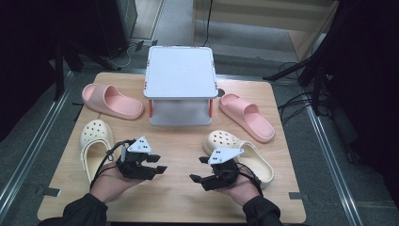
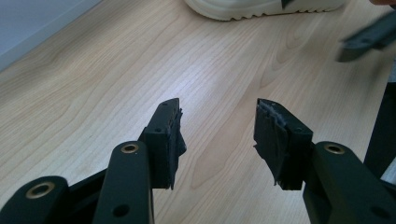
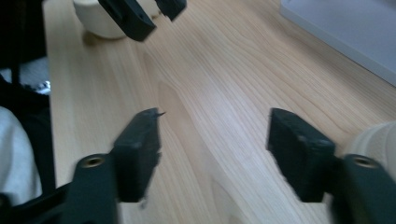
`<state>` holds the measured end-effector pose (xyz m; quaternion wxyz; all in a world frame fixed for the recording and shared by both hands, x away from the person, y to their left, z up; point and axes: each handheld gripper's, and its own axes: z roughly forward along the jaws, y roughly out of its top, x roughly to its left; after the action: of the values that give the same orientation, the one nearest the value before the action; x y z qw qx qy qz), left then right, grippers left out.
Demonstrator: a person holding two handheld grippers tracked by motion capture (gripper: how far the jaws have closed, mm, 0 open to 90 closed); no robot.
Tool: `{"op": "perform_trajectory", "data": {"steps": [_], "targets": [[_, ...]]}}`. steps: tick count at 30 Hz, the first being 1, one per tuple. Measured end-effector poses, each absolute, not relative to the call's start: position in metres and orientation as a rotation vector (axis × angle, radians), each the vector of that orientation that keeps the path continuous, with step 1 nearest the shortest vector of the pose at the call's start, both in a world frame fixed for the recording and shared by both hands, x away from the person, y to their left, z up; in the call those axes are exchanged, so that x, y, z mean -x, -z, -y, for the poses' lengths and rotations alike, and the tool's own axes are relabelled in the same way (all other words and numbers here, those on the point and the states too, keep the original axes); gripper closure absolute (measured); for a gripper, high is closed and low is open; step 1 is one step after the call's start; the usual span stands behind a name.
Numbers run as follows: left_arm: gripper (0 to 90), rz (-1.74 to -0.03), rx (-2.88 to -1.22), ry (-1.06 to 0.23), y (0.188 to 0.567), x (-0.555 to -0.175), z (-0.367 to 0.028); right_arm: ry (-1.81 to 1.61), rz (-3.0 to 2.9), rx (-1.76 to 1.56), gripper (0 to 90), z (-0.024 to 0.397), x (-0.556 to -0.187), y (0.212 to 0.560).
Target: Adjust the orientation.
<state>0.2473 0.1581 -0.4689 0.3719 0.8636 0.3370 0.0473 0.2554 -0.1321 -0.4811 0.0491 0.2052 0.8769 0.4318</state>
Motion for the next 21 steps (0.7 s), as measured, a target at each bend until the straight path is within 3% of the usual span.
{"op": "perform_trajectory", "data": {"steps": [4, 11, 21], "targets": [[52.3, -0.893, -2.206, -0.028, 0.47, -0.252, -0.16, -1.303, -2.659, -0.671, 46.4, 0.134, -0.259, 0.479], [51.5, -0.897, -2.225, -0.03, 0.47, -0.254, -0.16, -1.268, -2.697, -0.643, 52.9, 0.132, -0.255, 0.481], [48.9, -0.919, -2.196, -0.036, 0.471, -0.253, -0.163, -1.245, -2.806, -0.646, 46.5, 0.122, -0.254, 0.479]]}}
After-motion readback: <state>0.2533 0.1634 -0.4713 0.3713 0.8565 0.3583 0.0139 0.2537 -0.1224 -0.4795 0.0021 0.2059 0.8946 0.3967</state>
